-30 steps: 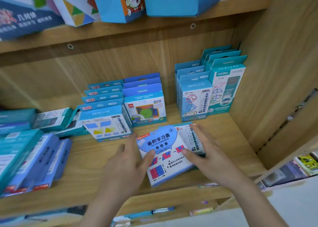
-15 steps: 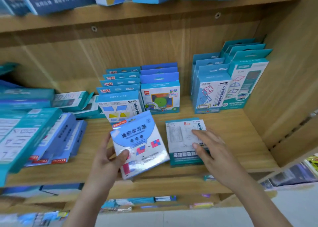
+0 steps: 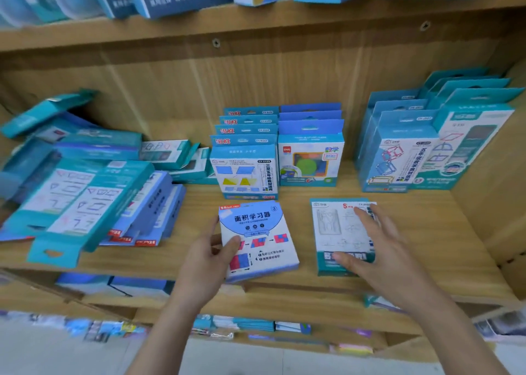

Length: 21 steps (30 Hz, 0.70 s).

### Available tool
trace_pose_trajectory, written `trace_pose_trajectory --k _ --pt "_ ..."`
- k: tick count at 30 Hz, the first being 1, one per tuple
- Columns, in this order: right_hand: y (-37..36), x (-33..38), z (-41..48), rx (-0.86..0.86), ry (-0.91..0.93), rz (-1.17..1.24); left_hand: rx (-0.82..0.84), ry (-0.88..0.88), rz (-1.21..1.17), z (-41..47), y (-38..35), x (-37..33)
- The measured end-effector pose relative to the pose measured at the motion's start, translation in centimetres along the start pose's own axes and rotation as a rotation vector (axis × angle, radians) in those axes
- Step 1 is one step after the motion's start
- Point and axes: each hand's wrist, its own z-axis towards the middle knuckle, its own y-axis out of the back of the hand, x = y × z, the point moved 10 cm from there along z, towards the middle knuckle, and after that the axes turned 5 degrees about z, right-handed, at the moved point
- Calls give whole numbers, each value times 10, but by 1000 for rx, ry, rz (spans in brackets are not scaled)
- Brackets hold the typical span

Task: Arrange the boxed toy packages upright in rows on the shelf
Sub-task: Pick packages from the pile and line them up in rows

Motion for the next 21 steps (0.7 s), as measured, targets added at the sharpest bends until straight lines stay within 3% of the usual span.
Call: trace_pose_trajectory --k 5,10,15,18,21 --pt "7 12 -3 -24 -13 -135 -16 -78 225 -4 -2 -14" --pt "16 54 -4 -166 92 -104 -206 -243 371 -20 45 -29" --pt "-24 111 -5 -71 150 -55 -413 -422 509 -36 120 -43" --pt "-66 140 -14 2 192 -93 -466 -384 724 -27 162 -35" --pt "-97 161 -20 67 220 -133 -283 -161 1042 -8 181 -5"
